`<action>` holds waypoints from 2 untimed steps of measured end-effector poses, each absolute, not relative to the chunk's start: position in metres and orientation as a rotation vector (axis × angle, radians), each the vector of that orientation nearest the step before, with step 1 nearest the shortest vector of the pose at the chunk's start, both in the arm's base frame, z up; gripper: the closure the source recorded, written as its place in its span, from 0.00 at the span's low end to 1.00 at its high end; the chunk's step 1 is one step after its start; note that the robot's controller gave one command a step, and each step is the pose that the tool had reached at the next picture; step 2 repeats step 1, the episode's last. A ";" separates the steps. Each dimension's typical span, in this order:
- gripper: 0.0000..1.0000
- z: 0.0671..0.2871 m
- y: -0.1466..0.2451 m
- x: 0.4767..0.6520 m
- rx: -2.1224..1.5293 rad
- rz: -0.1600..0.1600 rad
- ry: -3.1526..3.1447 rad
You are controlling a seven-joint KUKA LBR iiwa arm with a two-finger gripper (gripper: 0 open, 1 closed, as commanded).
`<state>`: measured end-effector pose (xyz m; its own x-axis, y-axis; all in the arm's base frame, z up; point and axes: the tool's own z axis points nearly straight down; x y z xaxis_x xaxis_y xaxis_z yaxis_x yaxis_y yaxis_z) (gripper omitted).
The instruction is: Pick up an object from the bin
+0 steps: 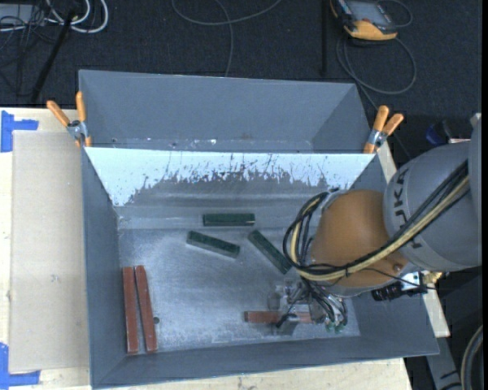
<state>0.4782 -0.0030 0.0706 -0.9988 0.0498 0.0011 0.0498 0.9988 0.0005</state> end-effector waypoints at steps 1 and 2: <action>1.00 0.215 0.025 0.476 -0.109 -0.002 -3.147; 1.00 0.215 0.025 0.476 -0.109 -0.002 -3.147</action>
Offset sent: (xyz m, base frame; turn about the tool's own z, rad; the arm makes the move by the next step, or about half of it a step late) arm -0.0034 0.0270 0.1409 0.0221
